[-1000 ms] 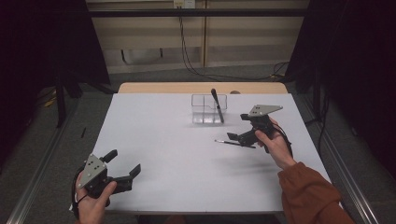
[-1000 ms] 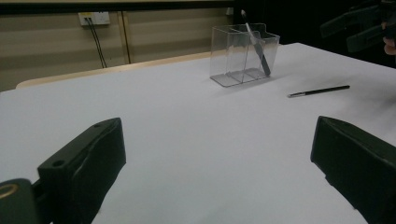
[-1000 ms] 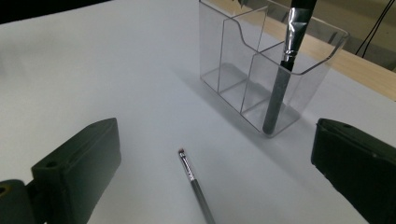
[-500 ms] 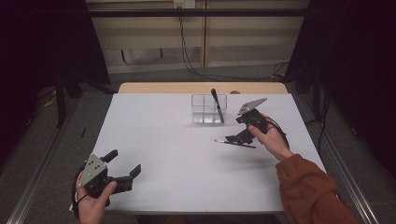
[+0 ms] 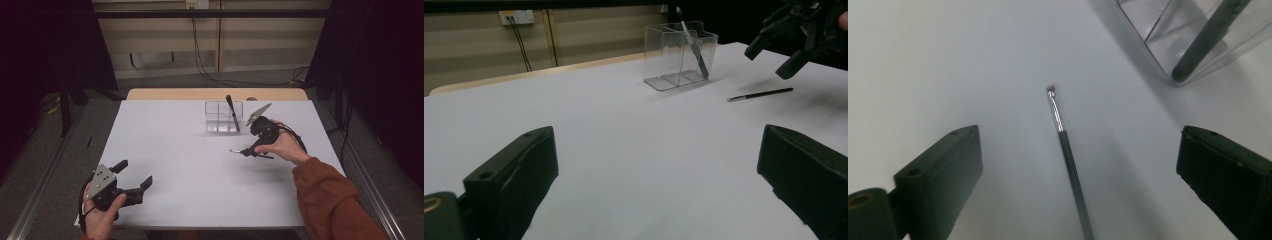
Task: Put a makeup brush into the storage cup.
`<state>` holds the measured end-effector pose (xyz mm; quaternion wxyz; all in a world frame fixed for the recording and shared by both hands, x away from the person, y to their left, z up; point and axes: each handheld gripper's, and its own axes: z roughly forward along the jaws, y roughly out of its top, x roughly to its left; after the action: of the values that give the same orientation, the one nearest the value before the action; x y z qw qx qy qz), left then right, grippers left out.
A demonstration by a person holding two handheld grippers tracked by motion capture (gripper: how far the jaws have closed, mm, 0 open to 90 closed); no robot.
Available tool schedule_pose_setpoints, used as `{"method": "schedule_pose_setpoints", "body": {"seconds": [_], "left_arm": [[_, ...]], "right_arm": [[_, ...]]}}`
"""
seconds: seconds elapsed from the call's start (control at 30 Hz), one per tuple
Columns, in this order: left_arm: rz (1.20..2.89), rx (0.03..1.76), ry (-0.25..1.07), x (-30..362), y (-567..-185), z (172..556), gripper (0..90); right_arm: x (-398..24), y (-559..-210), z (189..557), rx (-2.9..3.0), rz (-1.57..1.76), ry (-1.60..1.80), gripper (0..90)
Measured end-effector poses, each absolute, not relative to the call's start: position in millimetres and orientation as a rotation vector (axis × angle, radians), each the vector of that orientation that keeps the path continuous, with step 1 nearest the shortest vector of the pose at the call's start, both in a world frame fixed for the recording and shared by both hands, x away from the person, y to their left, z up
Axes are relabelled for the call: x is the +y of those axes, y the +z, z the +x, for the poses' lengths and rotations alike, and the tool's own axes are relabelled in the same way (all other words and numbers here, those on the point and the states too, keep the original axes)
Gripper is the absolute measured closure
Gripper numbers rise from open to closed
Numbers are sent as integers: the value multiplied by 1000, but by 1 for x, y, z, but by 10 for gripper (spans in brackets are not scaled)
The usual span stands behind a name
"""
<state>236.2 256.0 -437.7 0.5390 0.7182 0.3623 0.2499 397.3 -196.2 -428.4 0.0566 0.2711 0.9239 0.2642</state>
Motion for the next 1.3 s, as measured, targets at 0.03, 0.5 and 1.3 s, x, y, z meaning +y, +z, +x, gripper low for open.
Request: {"method": "schedule_pose_setpoints", "body": {"seconds": [0.03,0.5,1.3], "left_arm": [[1707,862,594,256,-438,236,30],[1715,856,591,255,-438,236,30],[1725,847,593,254,-438,237,30]], "right_arm": [[-195,-429,399,2818,828,778,52],[-193,-435,413,2968,781,618,417],[-173,-451,422,3072,664,282,633]]}}
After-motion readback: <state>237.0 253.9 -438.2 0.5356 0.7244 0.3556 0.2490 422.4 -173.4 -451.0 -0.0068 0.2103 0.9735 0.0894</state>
